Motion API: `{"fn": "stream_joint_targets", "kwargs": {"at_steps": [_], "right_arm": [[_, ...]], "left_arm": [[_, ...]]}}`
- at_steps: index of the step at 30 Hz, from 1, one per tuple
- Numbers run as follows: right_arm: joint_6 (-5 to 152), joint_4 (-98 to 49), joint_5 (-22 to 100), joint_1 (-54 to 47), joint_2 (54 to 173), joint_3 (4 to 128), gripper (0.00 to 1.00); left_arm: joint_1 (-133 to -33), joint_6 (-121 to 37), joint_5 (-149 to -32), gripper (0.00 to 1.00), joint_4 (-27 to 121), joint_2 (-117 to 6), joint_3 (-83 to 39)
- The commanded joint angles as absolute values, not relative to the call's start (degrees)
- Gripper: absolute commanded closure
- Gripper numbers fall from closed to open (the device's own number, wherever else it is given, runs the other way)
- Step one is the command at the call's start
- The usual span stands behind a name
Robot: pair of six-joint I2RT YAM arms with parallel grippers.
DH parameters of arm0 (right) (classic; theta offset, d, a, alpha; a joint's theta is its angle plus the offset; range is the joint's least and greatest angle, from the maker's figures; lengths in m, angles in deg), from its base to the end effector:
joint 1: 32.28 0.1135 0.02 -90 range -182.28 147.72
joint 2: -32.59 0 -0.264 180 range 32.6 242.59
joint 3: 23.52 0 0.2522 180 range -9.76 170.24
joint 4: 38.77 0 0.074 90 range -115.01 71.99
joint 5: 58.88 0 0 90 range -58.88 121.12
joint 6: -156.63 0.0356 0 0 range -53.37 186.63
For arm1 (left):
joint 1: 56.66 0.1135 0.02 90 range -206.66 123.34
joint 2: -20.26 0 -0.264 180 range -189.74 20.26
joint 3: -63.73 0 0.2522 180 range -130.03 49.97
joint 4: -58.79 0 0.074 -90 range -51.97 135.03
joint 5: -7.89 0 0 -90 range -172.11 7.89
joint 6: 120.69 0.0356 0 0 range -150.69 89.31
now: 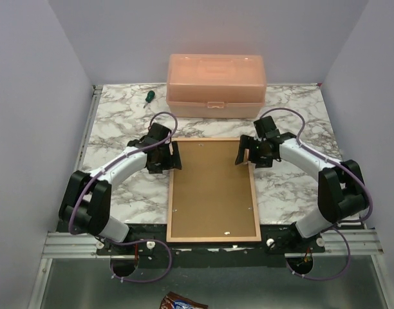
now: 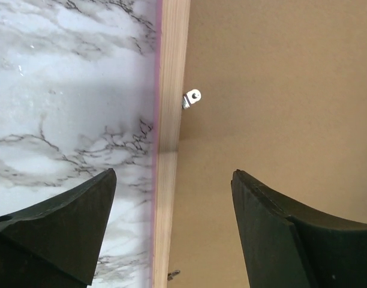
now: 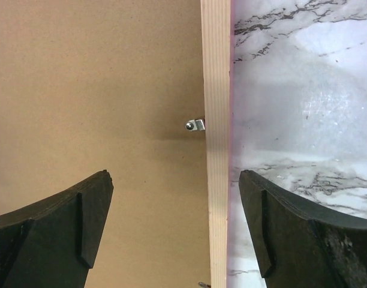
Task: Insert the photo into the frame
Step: Adjust the photo frame at the center of the board.
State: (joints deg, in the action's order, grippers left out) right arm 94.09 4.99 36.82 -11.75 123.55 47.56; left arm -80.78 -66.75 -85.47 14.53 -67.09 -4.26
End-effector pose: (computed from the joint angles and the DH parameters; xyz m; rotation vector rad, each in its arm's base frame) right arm 0.2892 0.1121 0.1937 0.1335 2.7324 0.3849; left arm 0.2678 -0.1222 0.1955 -0.2668 2.7326 -0.3923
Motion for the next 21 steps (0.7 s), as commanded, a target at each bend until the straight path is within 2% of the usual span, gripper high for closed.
{"fn": "stream_joint_targets", "kwargs": {"at_steps": [1, 8, 13, 21], "right_arm": [[95.84, 7.34, 38.01, -11.98, 120.14, 45.57, 0.06], [97.96, 9.47, 37.94, -12.00, 116.68, 40.15, 0.05], [98.59, 5.22, 43.28, -11.89, 118.30, 36.81, 0.05], [98.42, 3.60, 46.46, -7.39, 126.18, 44.52, 0.05]], "left_arm": [[-80.96, -69.40, -91.91, 0.20, 15.57, -61.22, 1.59], [-83.27, -74.42, -96.72, 0.20, 19.87, -54.05, 13.03], [-87.32, -77.86, -98.45, 0.22, 21.74, -50.90, 16.41], [-93.40, -80.69, -98.52, 0.23, 21.25, -49.14, 16.79]]}}
